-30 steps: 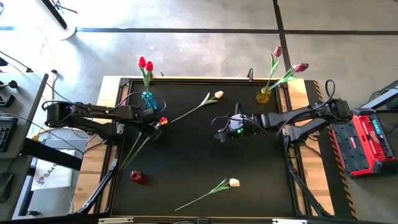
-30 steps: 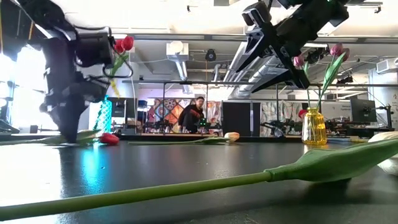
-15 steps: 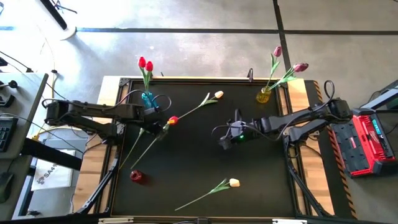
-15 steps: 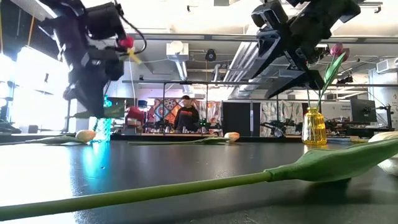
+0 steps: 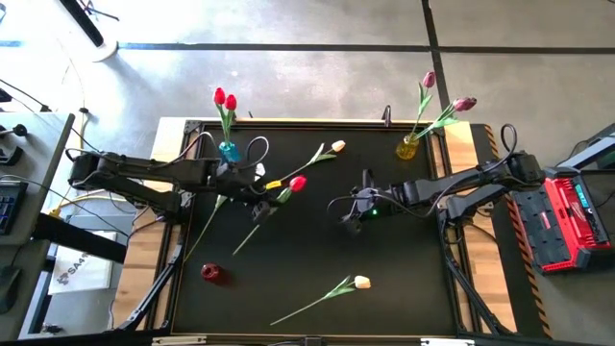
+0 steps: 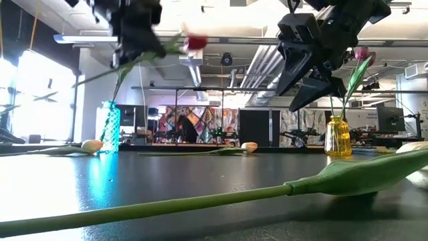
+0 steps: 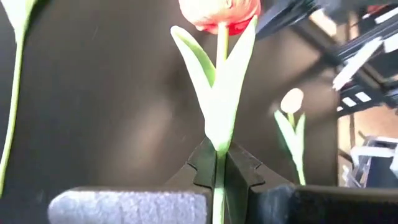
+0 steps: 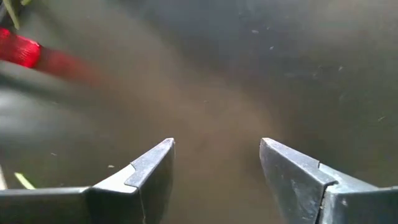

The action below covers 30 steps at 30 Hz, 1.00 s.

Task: Sort flowers into vase by color
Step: Put the light red flower into the blue vase

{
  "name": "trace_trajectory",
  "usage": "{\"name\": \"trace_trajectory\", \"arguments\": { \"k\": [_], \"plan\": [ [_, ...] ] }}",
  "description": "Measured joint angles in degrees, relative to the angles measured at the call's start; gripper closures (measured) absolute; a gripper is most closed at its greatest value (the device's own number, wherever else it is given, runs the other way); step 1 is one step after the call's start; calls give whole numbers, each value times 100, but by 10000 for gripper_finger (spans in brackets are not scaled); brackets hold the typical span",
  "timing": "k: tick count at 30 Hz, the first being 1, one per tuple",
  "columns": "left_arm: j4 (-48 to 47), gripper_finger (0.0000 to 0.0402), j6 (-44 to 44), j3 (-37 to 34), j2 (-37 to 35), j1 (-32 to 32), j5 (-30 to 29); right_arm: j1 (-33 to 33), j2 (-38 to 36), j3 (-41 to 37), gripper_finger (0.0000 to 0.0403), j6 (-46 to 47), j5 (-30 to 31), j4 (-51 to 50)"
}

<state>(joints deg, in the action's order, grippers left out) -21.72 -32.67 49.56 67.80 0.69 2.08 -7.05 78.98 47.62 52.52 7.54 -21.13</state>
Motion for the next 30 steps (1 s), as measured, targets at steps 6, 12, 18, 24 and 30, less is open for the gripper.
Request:
{"name": "trace_trajectory", "arguments": {
  "k": [6, 12, 18, 24, 30],
  "plan": [
    [344, 400, 470, 197, -175, 41, -298, 126, 0, 0, 179, -339, 91, -5],
    [575, 400, 872, 203, -673, 174, -1086, 265, 0, 0, 179, -150, -67, 16],
    [631, 400, 1603, 202, -1411, 270, -2466, 375, 0, 0, 179, -206, -111, 25],
    [1435, 401, 2344, -312, -2353, 529, -3715, 516, 0, 0, 179, -367, -110, 86],
    [2672, 401, 3134, -1203, -3351, 901, -3994, 598, 0, 0, 179, -397, -108, 83]
  ]
}}
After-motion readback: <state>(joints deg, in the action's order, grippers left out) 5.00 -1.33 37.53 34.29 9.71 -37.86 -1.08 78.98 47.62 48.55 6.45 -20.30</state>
